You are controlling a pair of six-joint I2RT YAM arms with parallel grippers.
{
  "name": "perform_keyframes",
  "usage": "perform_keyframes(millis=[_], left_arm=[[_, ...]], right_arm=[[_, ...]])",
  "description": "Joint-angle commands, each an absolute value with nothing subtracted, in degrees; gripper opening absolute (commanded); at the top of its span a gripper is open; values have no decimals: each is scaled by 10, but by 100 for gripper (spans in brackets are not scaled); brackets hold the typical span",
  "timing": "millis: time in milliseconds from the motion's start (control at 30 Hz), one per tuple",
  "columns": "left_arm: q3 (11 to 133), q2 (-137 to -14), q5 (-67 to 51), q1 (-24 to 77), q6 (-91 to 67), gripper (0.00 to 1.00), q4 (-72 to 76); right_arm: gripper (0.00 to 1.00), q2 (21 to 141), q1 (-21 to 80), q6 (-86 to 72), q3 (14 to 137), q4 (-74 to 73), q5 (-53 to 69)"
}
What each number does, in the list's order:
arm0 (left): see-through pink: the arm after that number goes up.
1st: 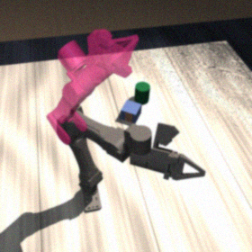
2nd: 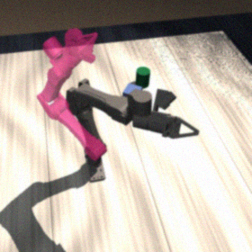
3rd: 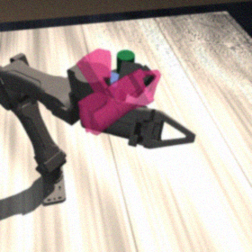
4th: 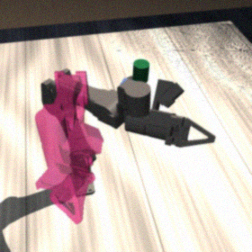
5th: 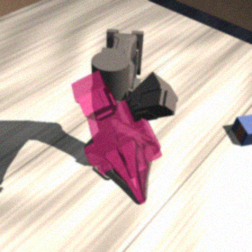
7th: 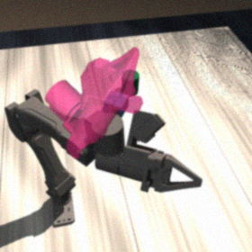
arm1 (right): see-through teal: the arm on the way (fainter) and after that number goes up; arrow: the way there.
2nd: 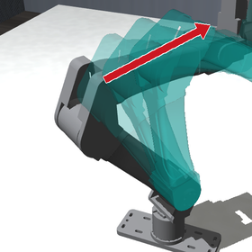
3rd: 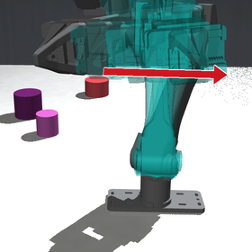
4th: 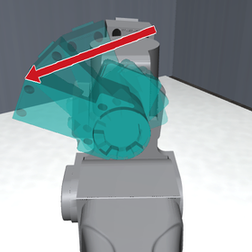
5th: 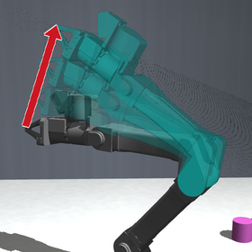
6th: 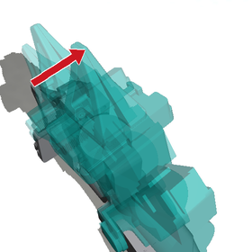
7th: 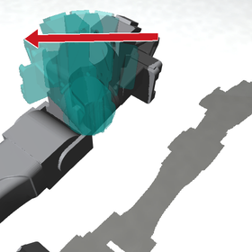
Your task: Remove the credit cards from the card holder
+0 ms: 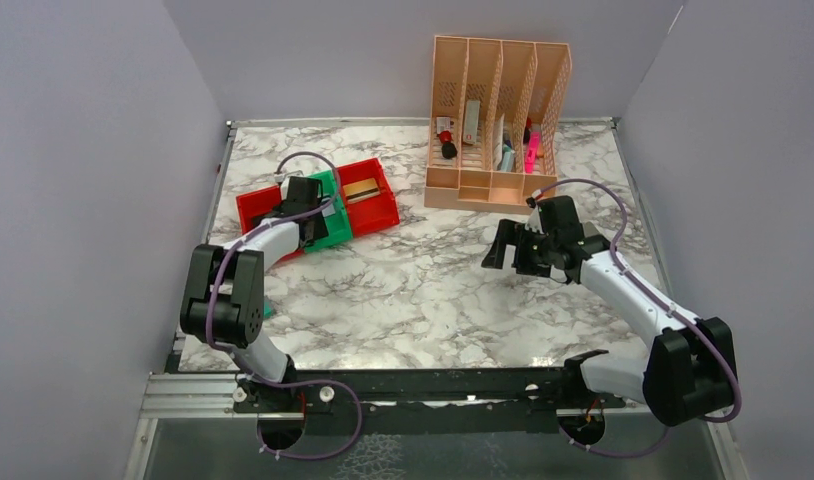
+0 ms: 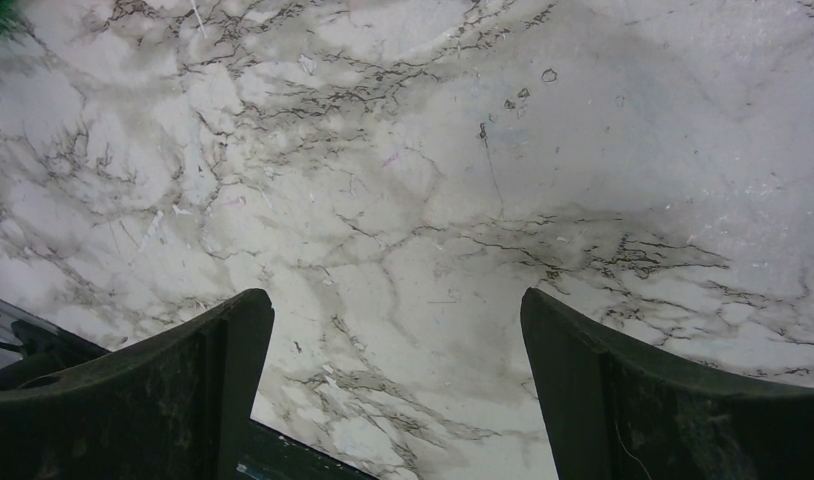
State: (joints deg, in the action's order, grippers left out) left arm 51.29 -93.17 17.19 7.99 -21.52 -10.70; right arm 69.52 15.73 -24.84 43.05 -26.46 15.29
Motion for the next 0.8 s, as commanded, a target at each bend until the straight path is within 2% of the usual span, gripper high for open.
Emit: perform_keyframes(millis=[0,333,567,767], left_arm=[[499,-933,145,120,-206,55,-129],[454,-901,152,197,-227,48,-158],[410,-859,131,244,-255,47,-159],[441,-869,119,290,-275,47,-158]], right_arm=[[99,707,155,-245,432,-264,153],[99,719,155,-255,430,-256,167],[99,715,155,-262,428,-254,145],[99,699,155,-283,438,-265,20]])
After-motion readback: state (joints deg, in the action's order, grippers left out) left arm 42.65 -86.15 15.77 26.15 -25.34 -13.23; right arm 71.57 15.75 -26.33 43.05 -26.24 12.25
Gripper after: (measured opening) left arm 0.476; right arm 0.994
